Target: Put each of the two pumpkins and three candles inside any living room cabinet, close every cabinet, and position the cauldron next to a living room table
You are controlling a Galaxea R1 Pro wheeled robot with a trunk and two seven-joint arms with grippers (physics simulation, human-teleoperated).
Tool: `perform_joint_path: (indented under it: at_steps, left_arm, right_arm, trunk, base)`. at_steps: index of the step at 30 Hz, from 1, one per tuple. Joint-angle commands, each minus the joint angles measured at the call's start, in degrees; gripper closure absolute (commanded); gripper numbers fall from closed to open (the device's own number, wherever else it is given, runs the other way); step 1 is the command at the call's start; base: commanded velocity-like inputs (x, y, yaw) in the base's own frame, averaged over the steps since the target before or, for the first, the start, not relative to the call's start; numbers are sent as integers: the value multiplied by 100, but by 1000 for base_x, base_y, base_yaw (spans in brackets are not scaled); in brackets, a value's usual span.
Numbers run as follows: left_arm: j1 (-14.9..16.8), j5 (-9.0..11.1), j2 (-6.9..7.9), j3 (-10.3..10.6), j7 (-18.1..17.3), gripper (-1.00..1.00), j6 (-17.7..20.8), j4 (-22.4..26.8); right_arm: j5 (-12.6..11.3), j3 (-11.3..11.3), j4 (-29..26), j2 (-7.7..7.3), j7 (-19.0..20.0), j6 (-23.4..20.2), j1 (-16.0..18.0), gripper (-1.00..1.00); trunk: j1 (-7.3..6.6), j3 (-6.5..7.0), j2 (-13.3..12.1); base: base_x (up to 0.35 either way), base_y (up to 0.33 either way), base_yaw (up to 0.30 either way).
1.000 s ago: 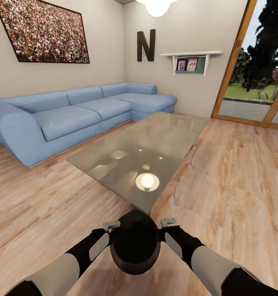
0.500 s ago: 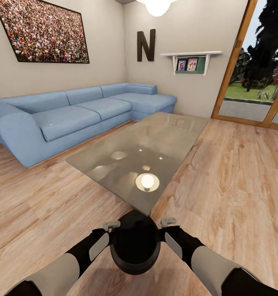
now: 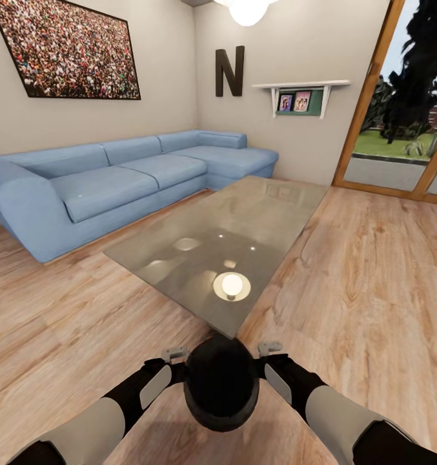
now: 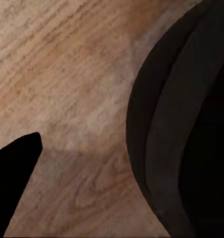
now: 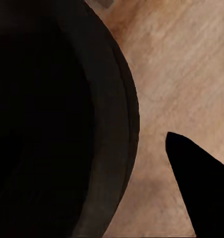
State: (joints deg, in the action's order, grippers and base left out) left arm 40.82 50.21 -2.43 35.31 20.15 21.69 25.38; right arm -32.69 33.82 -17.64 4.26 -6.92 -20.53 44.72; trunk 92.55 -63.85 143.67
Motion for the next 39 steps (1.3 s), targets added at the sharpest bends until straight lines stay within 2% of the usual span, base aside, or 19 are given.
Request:
perform_joint_path:
  at_steps: [1,23,27,31,39]
  left_arm:
    - [5,58,5,44,50,-100,4,11]
    - [5,51,15,12,42,-100,-51,11]
    - [5,55,22,19,30,-100,-494,11]
    - [5,58,26,19,25,-100,-759,11]
    - [5,59,31,24,24,-100,-829,11]
  right_arm:
    - [-62,46,-11,-4,-46,-22,2,-100]
    - [-56,56,-25,-4,-38,8,2,-100]
    - [-54,74,-29,-4,-48,302,1,-100]
    - [-54,85,-29,-4,-184,387,1,-100]
    - [-54,90,-29,-4,-329,417,1,-100]
  trunk:
    - [-1,-5,2]
    - [-1,-5,2]
    - [-1,-5,2]
    - [-1,-5,2]
    - [-1,-5,2]
  base:
    - [0,0,0]
    - [0,0,0]
    - [0,0,0]
    - [0,0,0]
    - [-34,0,0]
